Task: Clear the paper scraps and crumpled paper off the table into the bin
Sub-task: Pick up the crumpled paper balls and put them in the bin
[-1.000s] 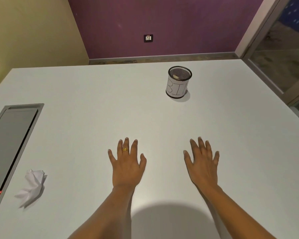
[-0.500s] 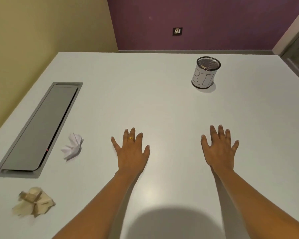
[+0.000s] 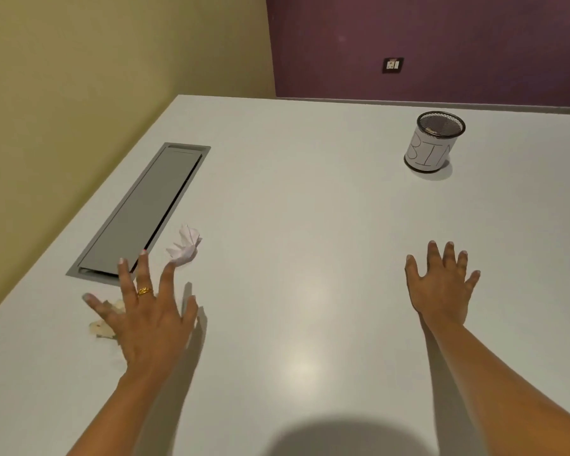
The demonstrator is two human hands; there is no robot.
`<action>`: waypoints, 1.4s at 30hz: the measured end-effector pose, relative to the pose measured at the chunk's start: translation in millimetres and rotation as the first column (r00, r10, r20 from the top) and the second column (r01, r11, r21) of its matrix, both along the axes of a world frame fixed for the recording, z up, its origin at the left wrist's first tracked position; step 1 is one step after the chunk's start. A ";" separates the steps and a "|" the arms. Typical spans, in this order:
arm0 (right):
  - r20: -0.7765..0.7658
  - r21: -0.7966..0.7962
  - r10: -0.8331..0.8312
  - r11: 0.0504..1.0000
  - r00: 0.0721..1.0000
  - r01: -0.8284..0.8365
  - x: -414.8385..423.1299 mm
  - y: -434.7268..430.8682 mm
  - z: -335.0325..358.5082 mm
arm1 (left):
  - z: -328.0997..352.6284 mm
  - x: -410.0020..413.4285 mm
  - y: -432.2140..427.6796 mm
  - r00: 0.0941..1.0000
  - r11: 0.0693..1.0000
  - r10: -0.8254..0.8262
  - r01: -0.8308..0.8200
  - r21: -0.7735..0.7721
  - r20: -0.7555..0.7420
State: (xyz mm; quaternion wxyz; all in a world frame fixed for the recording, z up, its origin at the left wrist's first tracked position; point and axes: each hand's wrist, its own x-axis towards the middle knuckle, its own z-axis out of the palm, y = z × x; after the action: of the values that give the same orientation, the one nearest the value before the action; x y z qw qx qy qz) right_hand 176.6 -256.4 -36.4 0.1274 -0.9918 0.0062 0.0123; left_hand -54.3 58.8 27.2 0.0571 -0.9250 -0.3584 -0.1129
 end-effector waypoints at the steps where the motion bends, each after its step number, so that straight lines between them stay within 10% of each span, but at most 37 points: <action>1: 0.004 0.003 0.001 1.000 1.000 -0.001 -0.1 -0.2 0.3 | 0.7 -6.2 5.9 0.996 0.996 0.080 -0.081 -0.029 -0.041; 7: 0.013 0.011 0.002 1.000 1.000 -0.002 0.1 -1.5 -2.2 | -0.8 -28.7 27.9 0.919 0.891 0.304 -0.367 -0.266 -0.249; 22: 0.001 0.020 0.002 1.000 1.000 -0.002 1.8 -2.8 -4.1 | 2.2 -28.3 16.4 0.974 0.883 0.224 -0.189 -0.431 0.032; 32: 0.006 0.021 -0.019 1.000 1.000 0.019 2.7 -2.2 -6.5 | 23.8 55.4 -46.3 0.878 0.794 -0.208 0.409 -0.450 0.432; 42: 0.023 0.028 -0.045 0.999 0.999 0.044 3.3 -0.4 -10.9 | 60.7 220.2 -119.7 0.671 0.563 -0.579 0.740 -0.368 0.463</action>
State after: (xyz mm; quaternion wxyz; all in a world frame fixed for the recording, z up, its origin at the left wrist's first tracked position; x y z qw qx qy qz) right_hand 179.9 -256.8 -47.3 0.1412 -0.9896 0.0267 -0.0019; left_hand 165.9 -60.9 87.9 -0.2996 -0.9411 -0.0020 -0.1569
